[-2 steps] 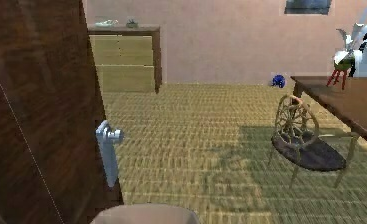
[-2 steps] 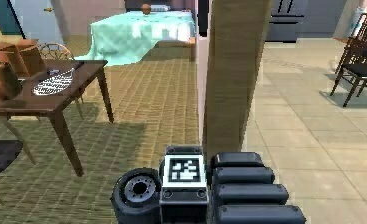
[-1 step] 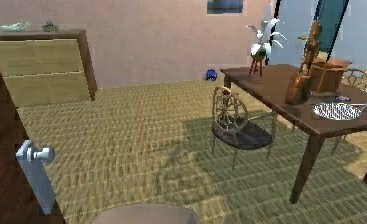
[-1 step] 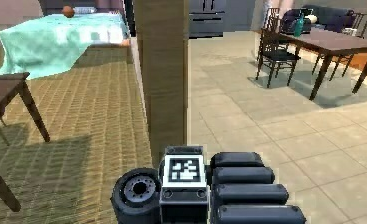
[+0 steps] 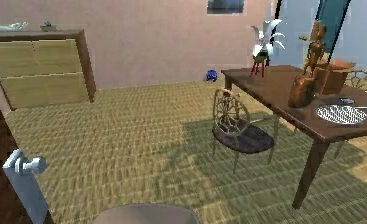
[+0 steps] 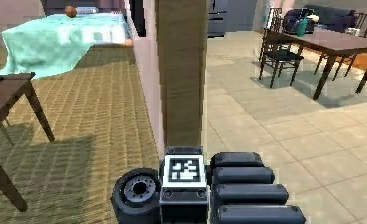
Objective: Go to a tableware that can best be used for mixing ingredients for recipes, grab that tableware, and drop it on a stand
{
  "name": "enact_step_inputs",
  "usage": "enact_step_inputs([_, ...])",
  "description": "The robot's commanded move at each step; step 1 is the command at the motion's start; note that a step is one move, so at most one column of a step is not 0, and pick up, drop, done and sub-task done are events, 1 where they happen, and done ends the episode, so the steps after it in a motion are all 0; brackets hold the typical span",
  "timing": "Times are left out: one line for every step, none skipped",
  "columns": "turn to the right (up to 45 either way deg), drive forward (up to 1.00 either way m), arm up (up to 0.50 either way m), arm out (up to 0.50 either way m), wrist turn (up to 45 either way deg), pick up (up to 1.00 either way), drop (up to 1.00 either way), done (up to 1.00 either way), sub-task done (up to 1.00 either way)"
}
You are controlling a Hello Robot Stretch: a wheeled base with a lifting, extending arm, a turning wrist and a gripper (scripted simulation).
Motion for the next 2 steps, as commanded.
enact_step_inputs([42.0,0.00,0.00,0.00,0.0,0.00,0.00,0.00,0.00])
enact_step_inputs([0.0,0.40,0.00,0.00,0.0,0.00,0.00,0.00,0.00])
